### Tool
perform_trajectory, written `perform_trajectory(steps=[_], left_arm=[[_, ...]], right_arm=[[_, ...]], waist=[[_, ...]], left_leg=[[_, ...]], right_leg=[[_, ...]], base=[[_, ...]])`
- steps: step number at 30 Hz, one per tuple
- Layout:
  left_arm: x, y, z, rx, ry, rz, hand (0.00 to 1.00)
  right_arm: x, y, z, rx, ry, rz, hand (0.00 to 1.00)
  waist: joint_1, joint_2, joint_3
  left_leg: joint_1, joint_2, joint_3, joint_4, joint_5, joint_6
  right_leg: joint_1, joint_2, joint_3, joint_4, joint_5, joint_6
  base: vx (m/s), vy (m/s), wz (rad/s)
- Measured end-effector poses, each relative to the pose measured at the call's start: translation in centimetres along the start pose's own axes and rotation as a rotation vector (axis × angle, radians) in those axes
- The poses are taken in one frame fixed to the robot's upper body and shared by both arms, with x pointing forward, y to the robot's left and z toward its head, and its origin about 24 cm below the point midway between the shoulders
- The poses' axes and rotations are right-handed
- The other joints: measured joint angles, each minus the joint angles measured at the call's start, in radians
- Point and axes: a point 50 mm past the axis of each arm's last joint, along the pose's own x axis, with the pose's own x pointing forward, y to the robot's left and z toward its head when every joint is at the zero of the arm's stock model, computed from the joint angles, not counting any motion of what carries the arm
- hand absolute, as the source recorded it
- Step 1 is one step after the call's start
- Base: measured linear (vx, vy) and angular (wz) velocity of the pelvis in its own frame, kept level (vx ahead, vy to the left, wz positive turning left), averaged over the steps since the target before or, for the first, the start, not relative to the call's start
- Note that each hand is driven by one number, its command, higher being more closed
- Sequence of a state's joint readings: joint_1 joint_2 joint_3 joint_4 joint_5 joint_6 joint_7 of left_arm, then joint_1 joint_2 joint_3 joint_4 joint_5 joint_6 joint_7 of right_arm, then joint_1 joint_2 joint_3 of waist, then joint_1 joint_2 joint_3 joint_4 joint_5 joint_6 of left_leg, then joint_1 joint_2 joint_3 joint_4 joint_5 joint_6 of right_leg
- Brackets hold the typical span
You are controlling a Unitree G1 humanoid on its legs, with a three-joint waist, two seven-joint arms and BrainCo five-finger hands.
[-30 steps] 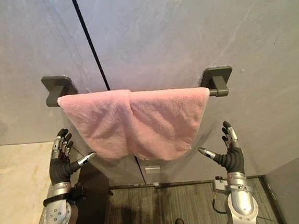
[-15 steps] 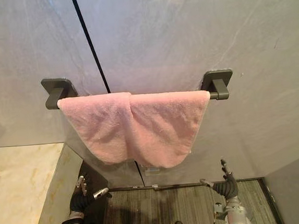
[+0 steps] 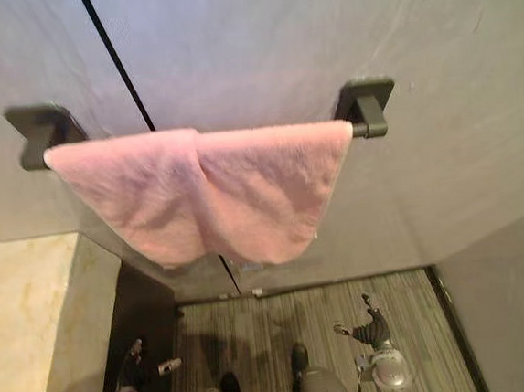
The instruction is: Organize washtable
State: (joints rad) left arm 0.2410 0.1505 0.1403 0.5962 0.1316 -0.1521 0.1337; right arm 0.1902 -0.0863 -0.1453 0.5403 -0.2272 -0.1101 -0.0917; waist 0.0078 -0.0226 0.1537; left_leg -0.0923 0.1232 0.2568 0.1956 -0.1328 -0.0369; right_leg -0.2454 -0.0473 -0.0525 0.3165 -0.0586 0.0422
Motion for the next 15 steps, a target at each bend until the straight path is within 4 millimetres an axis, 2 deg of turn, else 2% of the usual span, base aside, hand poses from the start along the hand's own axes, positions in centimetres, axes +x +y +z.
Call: perform_trajectory(steps=[1,2,3,4,5,6,7,8,9,10,11,12,13,14,15], left_arm=[[0.1,0.1,0.2,-0.001,-0.005,0.010,0.00],[0.1,0.2,0.3,-0.002,-0.010,0.023,0.00],[0.2,0.2,0.4,-0.004,-0.014,0.027,0.00],[0.2,0.4,0.4,-0.007,-0.014,0.038,0.00],[0.1,0.3,0.3,-0.011,-0.008,0.040,0.00],[0.1,0.1,0.2,-0.017,-0.001,0.043,0.00],[-0.2,-0.2,-0.2,-0.034,0.022,0.054,0.00],[-0.4,-0.6,-0.4,-0.045,0.031,0.050,0.00],[-0.9,-1.9,-0.8,-0.080,0.048,0.032,0.00],[-1.0,-2.3,-0.8,-0.092,0.054,0.026,0.00],[-1.1,-3.7,-0.3,-0.116,0.046,-0.002,0.00],[-1.1,-4.3,0.1,-0.128,0.034,-0.016,0.00],[-1.1,-4.5,0.2,-0.139,0.030,-0.022,0.00],[-1.1,-4.7,0.4,-0.145,0.027,-0.030,0.00],[-1.1,-4.7,0.4,-0.149,0.025,-0.030,0.00]], right_arm=[[-0.3,0.1,-0.7,-0.003,0.024,0.004,0.00],[-0.7,0.1,-1.2,-0.005,0.041,0.007,0.00],[-0.8,0.1,-1.4,-0.005,0.047,0.008,0.00],[-0.9,0.1,-1.6,-0.005,0.051,0.009,0.00],[-0.8,0.1,-1.5,-0.005,0.048,0.006,0.00],[-0.7,0.1,-1.3,-0.005,0.045,0.005,0.00],[-0.5,0.0,-1.1,-0.007,0.040,0.004,0.00],[-0.4,0.0,-1.0,-0.008,0.038,0.003,0.00],[-0.1,0.0,-0.3,-0.009,0.012,-0.002,0.00],[0.1,-0.1,0.1,-0.009,0.000,-0.001,0.00],[0.5,-0.6,0.4,-0.019,-0.010,-0.010,0.00],[0.7,-0.9,0.1,-0.025,0.007,-0.018,0.00],[0.8,-1.1,-0.1,-0.023,0.020,-0.029,0.00],[0.8,-1.1,-0.4,-0.012,0.039,-0.041,0.00],[0.6,-1.4,-0.8,0.003,0.056,-0.060,0.00]], waist=[[0.000,0.006,0.003],[-0.001,-0.001,-0.002],[-0.003,-0.007,-0.008],[0.000,-0.025,-0.018],[0.007,-0.037,-0.022],[0.008,-0.045,-0.022],[0.013,-0.040,-0.012],[0.015,-0.037,-0.011],[0.041,-0.024,-0.017],[0.039,-0.016,-0.015],[0.022,0.026,0.005],[0.007,0.028,0.015],[0.007,0.028,0.022],[0.005,0.029,0.029],[0.005,0.021,0.034]], left_leg=[[-0.014,0.005,-0.024,0.030,0.000,0.000],[-0.042,0.008,-0.061,0.061,0.000,-0.001],[-0.061,0.009,-0.082,0.085,0.000,-0.001],[-0.131,0.012,-0.120,0.145,0.006,-0.010],[-0.183,0.019,-0.140,0.199,0.010,-0.017],[-0.207,0.024,-0.158,0.225,0.016,-0.026],[-0.229,0.037,-0.184,0.238,0.041,-0.062],[-0.229,0.045,-0.189,0.228,0.052,-0.073],[-0.252,0.068,-0.202,0.196,0.101,-0.097],[-0.267,0.073,-0.217,0.181,0.126,-0.098],[-0.280,0.092,-0.265,0.095,0.234,-0.096],[-0.261,0.088,-0.269,-0.024,0.350,-0.121],[-0.256,0.087,-0.257,-0.022,0.354,-0.108],[-0.259,0.079,-0.225,0.043,0.303,-0.106],[-0.259,0.060,-0.199,0.122,0.243,-0.079]], right_leg=[[-0.009,-0.038,0.012,0.201,-0.088,0.014],[0.003,-0.063,0.045,0.310,-0.130,0.032],[0.011,-0.075,0.069,0.354,-0.147,0.040],[0.039,-0.104,0.138,0.405,-0.163,0.059],[0.075,-0.117,0.194,0.401,-0.191,0.096],[0.104,-0.112,0.221,0.378,-0.223,0.116],[0.152,-0.083,0.231,0.306,-0.304,0.107],[0.163,-0.075,0.229,0.279,-0.331,0.104],[0.177,-0.053,0.195,0.222,-0.400,0.071],[0.171,-0.041,0.176,0.214,-0.418,0.047],[0.151,0.003,0.101,0.233,-0.410,0.018],[0.138,0.011,0.047,0.223,-0.387,-0.024],[0.136,0.015,0.018,0.216,-0.375,-0.046],[0.137,0.012,-0.020,0.208,-0.362,-0.067],[0.133,-0.001,-0.050,0.200,-0.348,-0.080]], base=[[-0.09,-0.112,0.69],[-0.07,-0.179,0.86],[-0.04,-0.277,0.96],[-0.08,-0.348,0.87],[-0.10,-0.372,0.83],[-0.20,-0.428,0.79],[-0.20,-0.352,0.57],[-0.37,-0.504,0.39],[-0.34,-0.397,0.14],[-0.44,-0.466,0.73],[-0.43,-0.362,1.27],[-0.35,-0.281,1.34],[-0.35,-0.223,1.08],[-0.31,-0.204,0.91],[-0.45,-0.287,1.01]])
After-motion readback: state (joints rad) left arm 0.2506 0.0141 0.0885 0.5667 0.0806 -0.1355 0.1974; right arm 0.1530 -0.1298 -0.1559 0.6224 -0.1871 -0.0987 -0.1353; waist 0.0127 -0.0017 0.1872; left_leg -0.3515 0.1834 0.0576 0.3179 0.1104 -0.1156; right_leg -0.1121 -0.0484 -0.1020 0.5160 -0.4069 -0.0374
